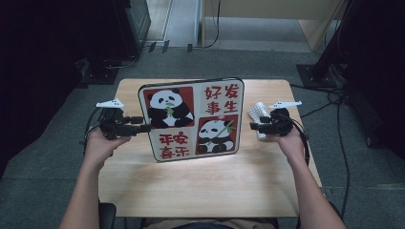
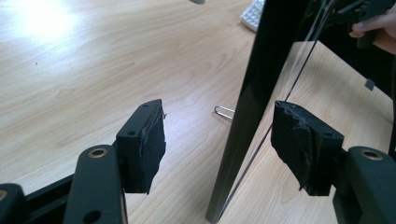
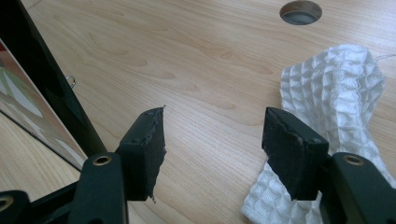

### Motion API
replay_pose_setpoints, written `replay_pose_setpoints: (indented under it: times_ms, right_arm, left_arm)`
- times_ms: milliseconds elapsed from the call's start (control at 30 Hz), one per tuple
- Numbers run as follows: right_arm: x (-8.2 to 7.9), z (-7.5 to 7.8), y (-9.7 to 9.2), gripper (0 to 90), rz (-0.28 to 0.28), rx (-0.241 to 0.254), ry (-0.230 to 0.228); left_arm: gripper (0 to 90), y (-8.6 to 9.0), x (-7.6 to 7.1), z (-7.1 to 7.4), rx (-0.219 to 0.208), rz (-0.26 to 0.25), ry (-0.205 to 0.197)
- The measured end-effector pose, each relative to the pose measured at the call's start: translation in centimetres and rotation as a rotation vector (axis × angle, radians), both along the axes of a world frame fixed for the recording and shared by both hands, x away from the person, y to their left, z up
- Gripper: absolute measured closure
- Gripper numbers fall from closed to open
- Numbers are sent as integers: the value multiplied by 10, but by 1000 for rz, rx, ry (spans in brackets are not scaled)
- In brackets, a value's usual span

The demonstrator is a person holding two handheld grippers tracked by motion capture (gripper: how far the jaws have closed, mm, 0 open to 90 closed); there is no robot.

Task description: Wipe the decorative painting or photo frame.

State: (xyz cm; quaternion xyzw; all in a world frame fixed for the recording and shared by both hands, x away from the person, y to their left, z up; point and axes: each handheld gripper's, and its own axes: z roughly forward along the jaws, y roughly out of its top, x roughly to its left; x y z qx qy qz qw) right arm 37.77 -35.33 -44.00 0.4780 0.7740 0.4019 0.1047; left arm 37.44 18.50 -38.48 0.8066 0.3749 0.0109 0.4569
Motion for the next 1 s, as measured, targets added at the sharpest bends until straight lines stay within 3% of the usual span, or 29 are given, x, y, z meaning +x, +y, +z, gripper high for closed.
replay_pose_setpoints:
  times_ms: [400, 767, 1000]
  right_arm:
    - [0, -2, 4, 391, 15, -10, 12]
    - [0, -3, 1, 392, 9, -10, 6]
    - [-2, -4, 2, 370, 3, -40, -29]
  left_arm:
    - [329, 14, -7, 9, 2, 3, -18]
    - [308, 30, -10, 8, 14, 15, -23]
    - [298, 39, -9, 3, 39, 53, -41]
